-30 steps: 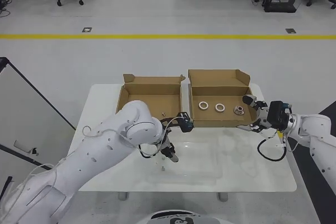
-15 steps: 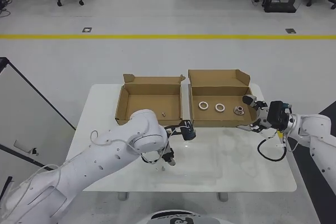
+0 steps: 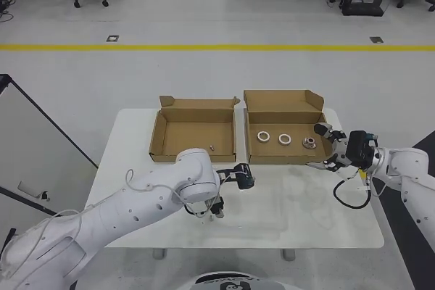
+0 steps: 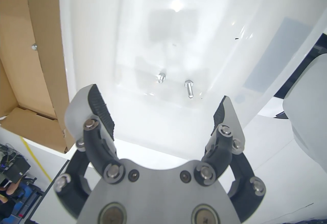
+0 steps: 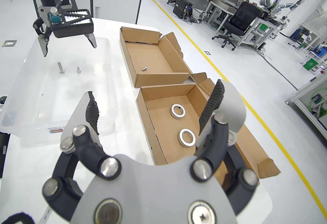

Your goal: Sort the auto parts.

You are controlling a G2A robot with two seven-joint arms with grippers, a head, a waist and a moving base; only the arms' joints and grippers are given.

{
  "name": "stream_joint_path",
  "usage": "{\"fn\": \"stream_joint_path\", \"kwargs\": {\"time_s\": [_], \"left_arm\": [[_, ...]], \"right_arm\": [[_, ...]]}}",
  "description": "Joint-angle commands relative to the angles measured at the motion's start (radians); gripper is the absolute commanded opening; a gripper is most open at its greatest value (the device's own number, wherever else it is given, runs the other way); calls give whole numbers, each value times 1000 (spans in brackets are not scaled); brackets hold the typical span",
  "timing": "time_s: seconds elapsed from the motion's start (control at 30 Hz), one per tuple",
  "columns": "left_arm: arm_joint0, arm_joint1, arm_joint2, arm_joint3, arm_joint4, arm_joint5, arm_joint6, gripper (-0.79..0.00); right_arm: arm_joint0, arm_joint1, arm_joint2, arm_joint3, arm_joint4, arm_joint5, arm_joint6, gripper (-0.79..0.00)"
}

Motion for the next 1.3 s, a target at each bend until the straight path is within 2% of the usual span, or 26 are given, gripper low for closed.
{"fn": "stream_joint_path", "kwargs": {"time_s": [0.0,0.43,0.53,0.63,0.67,0.73,1.27], "left_arm": [[-2,3,3,-5,-1,-8,0,0],[-33,25,39,-8,-38,-24,0,0],[-44,30,51,-13,-51,-24,0,-49],[-62,37,72,-14,-73,-24,0,-160],[-68,38,80,-12,-79,-24,0,-166],[-79,40,98,-7,-88,-24,0,-228],[-145,22,181,69,-185,-30,6,-271]], "right_arm": [[0,0,0,0,0,0,-1,0],[0,0,0,0,0,0,-1,0],[0,0,0,0,0,0,-1,0],[0,0,0,0,0,0,-1,0],[0,0,0,0,0,0,-1,0],[0,0,0,0,0,0,-1,0],[0,0,0,0,0,0,-1,0]]}}
